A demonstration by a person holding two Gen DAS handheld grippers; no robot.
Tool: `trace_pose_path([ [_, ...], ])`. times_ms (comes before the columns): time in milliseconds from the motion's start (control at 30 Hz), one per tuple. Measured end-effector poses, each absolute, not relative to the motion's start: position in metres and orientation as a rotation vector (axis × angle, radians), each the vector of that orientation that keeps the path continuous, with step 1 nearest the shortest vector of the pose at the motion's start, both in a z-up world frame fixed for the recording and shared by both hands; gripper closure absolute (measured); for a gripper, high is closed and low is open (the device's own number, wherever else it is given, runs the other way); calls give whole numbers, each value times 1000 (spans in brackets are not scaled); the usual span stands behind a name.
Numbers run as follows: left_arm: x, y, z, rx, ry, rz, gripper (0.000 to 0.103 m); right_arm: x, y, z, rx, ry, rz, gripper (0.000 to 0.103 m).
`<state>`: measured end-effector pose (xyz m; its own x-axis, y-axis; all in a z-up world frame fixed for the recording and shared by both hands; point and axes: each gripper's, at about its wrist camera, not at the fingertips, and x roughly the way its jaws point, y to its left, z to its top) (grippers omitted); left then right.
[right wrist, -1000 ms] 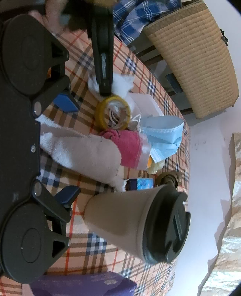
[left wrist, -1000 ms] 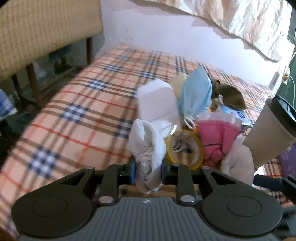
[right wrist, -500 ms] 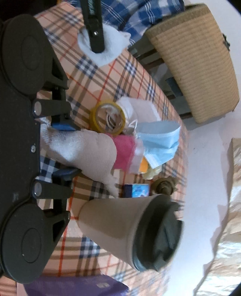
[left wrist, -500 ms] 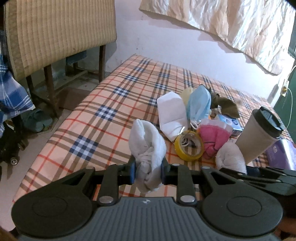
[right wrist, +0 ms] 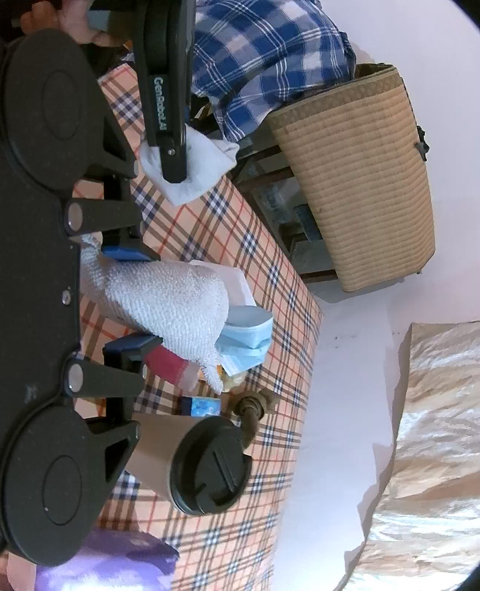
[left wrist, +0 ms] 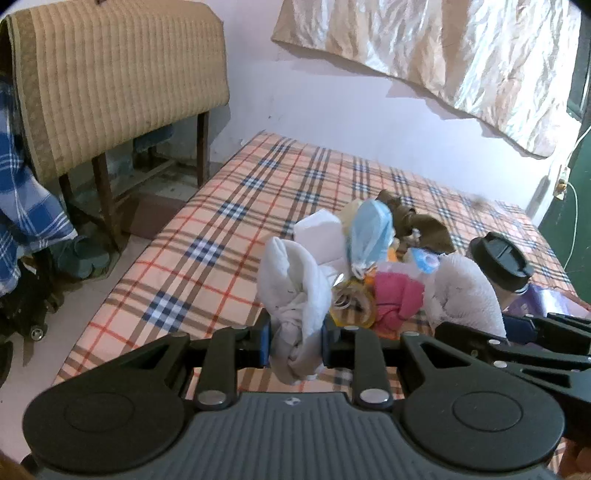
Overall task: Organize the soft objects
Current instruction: 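Carry both socks over the white tray box with both tools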
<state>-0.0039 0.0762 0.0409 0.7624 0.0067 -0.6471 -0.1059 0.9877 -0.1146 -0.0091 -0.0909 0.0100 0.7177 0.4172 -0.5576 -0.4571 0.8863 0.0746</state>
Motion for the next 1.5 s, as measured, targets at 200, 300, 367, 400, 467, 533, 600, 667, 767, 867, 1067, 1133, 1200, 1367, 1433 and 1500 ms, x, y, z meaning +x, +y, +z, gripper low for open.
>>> trace_pose_path([
  [200, -5, 64, 48, -146, 688, 41, 76, -15, -98, 27, -90, 588, 441, 55],
  [300, -6, 59, 50, -143, 685, 29, 76, -16, -102, 29, -88, 593, 426, 55],
  [367, -6, 56, 51, -138, 683, 26, 76, -18, -105, 29, -83, 596, 420, 55],
  [400, -7, 54, 52, -138, 682, 23, 76, -18, -107, 29, -82, 596, 418, 55],
  [467, -8, 52, 53, -137, 682, 22, 76, -20, -108, 30, -77, 596, 415, 55],
  [533, -8, 50, 54, -137, 683, 20, 76, -21, -110, 32, -72, 595, 416, 55],
  [600, -9, 47, 54, -134, 683, 16, 76, -23, -112, 33, -69, 591, 413, 55],
  [667, -8, 44, 54, -132, 684, 12, 76, -24, -116, 34, -63, 589, 410, 55],
  [767, -9, 38, 55, -125, 684, 6, 76, -24, -121, 36, -58, 588, 401, 55],
  [867, -8, 33, 55, -119, 684, -3, 76, -24, -125, 35, -54, 591, 388, 55],
  [1067, -6, 23, 55, -111, 687, -18, 76, -25, -134, 35, -45, 590, 371, 55],
  [1133, -7, 21, 54, -111, 689, -22, 76, -25, -136, 35, -43, 591, 368, 55],
  [1200, -6, 19, 54, -109, 690, -27, 76, -26, -138, 35, -41, 591, 365, 55],
  [1367, -6, 13, 55, -105, 689, -38, 76, -26, -141, 35, -35, 590, 357, 55],
  [1433, -6, 11, 55, -102, 689, -43, 76, -27, -144, 36, -32, 589, 355, 55],
  [1500, -5, 8, 54, -103, 690, -46, 76, -27, -146, 35, -33, 590, 352, 55],
])
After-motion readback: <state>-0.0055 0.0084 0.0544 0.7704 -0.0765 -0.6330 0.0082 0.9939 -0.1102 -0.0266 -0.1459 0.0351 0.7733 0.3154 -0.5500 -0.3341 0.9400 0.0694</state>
